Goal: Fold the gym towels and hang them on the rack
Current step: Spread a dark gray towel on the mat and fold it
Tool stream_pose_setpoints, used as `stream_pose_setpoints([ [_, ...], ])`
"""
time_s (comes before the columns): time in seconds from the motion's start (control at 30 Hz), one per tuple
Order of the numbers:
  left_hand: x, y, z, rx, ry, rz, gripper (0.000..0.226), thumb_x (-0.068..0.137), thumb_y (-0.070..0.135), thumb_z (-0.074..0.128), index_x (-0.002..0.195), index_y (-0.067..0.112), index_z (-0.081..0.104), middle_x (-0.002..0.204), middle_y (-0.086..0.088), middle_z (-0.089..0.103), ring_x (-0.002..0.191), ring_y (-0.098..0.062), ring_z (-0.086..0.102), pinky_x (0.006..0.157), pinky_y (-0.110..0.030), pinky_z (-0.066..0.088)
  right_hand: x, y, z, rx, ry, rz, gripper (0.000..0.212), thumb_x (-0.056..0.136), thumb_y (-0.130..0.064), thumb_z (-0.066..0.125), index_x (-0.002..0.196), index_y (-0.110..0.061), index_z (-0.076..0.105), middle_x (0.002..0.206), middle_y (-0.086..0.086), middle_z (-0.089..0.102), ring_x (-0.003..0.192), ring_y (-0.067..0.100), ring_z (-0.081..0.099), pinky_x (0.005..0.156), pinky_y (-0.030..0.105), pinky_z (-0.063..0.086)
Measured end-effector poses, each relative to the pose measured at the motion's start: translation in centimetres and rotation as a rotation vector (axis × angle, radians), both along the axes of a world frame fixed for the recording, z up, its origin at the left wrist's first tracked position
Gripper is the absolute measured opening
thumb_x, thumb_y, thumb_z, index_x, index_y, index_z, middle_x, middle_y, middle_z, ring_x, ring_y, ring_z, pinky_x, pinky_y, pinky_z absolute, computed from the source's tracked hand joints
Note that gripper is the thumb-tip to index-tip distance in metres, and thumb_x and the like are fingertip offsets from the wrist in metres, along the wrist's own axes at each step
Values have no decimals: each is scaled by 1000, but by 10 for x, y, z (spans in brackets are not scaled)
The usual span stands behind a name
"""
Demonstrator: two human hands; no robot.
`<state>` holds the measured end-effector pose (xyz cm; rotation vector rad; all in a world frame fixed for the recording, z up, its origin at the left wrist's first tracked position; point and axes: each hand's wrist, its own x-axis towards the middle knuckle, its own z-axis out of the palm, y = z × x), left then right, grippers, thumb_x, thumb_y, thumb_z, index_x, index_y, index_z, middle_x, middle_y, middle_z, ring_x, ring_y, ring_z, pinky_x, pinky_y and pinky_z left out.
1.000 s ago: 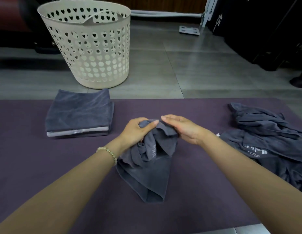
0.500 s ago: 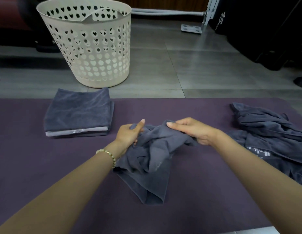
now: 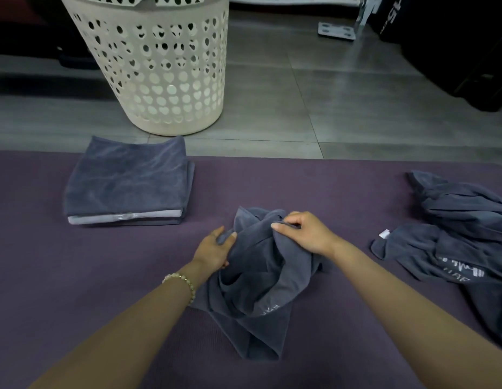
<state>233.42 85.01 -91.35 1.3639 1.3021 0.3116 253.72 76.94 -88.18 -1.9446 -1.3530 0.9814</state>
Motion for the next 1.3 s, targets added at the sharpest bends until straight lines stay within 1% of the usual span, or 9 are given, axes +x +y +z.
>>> stream_pose_setpoints([
  [0.07,3,1,-4,-21,-16,-9,52,97,32,52,141,8,40,96,-4,58,43,-11,48,39,-15,44,-9,9,-3,62,22,-20,26,93,-30,59,86,-7,70,98,-3,65,95,8,60,93,24,43],
  [0.23,8,-1,-11,-85,-153,-97,36,99,33,47,128,16,57,80,0,63,40,-2,46,48,-17,46,-27,42,-18,15,125,-54,32,98,-26,52,120,-5,63,137,2,51,130,14,44,105,19,30],
  [0.3,9,-1,-14,-121,-173,-108,40,98,36,48,133,18,53,87,-3,66,42,-3,48,50,-18,46,-30,48,-29,-66,151,-62,32,97,-29,52,106,-1,65,125,9,59,122,21,52,102,28,38],
  [0.33,9,0,-15,-132,-166,-100,42,97,38,49,135,19,51,91,-5,67,43,-4,49,50,-18,46,-33,48,-32,-92,175,-60,33,97,-30,52,92,1,62,103,14,64,101,25,59,89,34,44],
  [0.4,7,0,-13,-133,-168,-57,41,96,38,50,134,21,52,93,-3,67,43,-4,49,50,-19,46,-37,46,-32,-97,220,-78,35,96,-33,53,73,-8,47,68,9,42,68,20,44,67,32,36],
  [0.6,3,10,18,37,-264,40,24,94,34,55,117,29,62,75,12,65,45,-1,50,47,-17,45,-33,32,-6,21,293,-73,39,95,-35,56,89,2,65,82,10,70,78,13,62,77,38,52],
  [0.8,11,10,63,90,-373,-67,17,92,27,61,92,12,69,46,10,52,41,-4,44,45,-16,40,-34,10,42,156,494,-84,26,98,-25,51,102,-6,69,98,7,74,94,13,68,84,23,53],
  [1.1,5,7,117,113,-451,41,25,89,39,62,75,19,67,48,0,46,45,-9,43,55,-22,43,-32,-3,104,416,231,-143,25,95,-20,56,70,-19,59,61,-15,50,63,-1,43,62,17,37],
  [1.3,1,0,150,110,-539,67,29,90,41,61,69,22,65,45,2,45,47,-12,42,58,-27,40,-52,-14,154,391,392,-1,9,89,-14,62,81,-16,66,68,0,70,64,4,62,62,15,50],
])
